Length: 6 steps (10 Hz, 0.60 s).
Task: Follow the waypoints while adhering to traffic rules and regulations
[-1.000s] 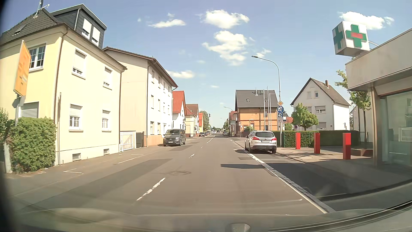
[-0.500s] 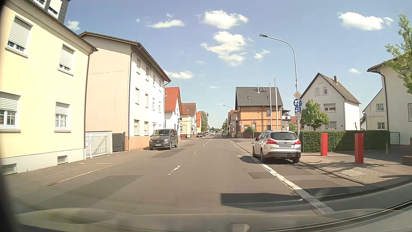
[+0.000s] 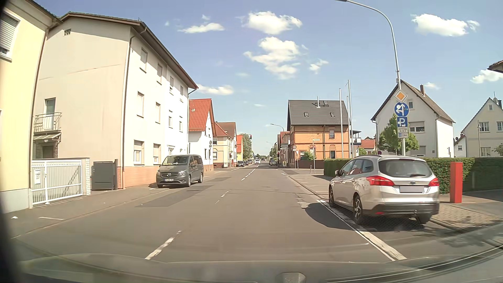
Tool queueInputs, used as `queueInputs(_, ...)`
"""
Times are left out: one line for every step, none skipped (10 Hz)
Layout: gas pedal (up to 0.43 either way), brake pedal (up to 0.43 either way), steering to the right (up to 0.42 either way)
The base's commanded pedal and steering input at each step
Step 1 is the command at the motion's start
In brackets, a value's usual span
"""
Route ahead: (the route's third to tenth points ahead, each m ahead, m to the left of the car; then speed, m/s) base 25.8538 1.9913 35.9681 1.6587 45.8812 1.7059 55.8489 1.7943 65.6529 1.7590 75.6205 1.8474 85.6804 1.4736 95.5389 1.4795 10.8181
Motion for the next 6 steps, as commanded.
queueInputs(0.0,0.061,0.004)
queueInputs(0.0,0.073,0.004)
queueInputs(0.0,0.085,0.001)
queueInputs(0.0,0.104,-0.001)
queueInputs(0.0,0.122,-0.002)
queueInputs(0.0,0.146,-0.001)
